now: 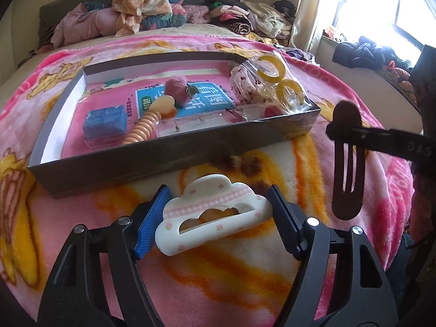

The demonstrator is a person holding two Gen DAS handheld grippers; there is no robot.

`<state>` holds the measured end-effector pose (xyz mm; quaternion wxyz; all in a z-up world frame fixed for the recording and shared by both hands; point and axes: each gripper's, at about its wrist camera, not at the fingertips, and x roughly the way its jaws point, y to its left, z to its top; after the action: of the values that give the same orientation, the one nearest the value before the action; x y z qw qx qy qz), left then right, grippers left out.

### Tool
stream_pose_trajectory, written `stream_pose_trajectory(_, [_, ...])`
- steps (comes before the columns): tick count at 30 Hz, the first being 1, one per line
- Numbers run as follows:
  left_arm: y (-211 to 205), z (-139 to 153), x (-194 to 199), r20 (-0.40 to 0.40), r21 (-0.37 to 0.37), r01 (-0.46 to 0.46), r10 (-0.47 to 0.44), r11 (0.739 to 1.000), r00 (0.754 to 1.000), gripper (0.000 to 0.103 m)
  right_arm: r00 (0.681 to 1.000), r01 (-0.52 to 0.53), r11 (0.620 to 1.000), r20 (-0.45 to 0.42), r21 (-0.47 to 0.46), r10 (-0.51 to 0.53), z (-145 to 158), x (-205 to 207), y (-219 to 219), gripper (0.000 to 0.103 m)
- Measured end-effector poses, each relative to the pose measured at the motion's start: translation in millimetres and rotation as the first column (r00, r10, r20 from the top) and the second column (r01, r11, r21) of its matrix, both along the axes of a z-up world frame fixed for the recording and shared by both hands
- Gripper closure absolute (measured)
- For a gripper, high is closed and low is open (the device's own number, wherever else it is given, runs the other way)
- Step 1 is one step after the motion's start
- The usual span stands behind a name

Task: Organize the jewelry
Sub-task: 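Grasp the white cloud hair claw with left tool while right grasps maroon clip, then lower the cloud claw into the tray with left tool while right releases maroon clip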

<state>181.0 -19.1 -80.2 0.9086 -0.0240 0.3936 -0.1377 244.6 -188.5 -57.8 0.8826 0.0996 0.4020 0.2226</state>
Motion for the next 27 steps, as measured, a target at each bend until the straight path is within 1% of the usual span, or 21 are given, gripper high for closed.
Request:
stream_pose_trajectory(4, [6.2, 6.3, -5.2, 0.022, -0.016, -0.002, 0.003, 1.000, 1.000, 0.039, 0.999, -0.009, 1.000, 0.033, 0.016, 0.009, 12.8, -3.0, 3.8, 0.095])
stream_pose_trajectory(8, [18.6, 23.8, -11.4, 0.067, -0.032, -0.019, 0.021, 0.999, 0.998, 0.039, 0.998, -0.020, 0.999, 0.062, 0.031, 0.018, 24.4, -0.8, 9.7, 0.095])
stream_pose_trajectory(12, [30.9, 37.9, -9.8, 0.095, -0.045, -0.047, 0.051, 0.998, 0.994, 0.039, 0.997, -0.027, 0.999, 0.078, 0.029, 0.025, 32.8, 3.7, 16.1, 0.095])
stream_pose_trajectory(17, [44.8, 50.8, -0.6, 0.120, -0.044, -0.077, 0.082, 0.996, 0.989, 0.039, 0.995, -0.031, 0.999, 0.098, 0.022, 0.028, 41.8, 13.0, 23.9, 0.095])
stream_pose_trajectory(21, [59.7, 59.8, 8.3, 0.141, -0.062, -0.110, 0.117, 0.992, 0.983, 0.039, 0.994, -0.026, 1.000, 0.109, 0.017, 0.024, 46.2, 23.6, 29.5, 0.095])
stream_pose_trajectory(27, [70.3, 64.5, 23.0, 0.152, -0.065, -0.138, 0.146, 0.988, 0.977, 0.039, 0.993, -0.012, 1.000, 0.118, 0.016, 0.010, 48.2, 38.9, 34.3, 0.095])
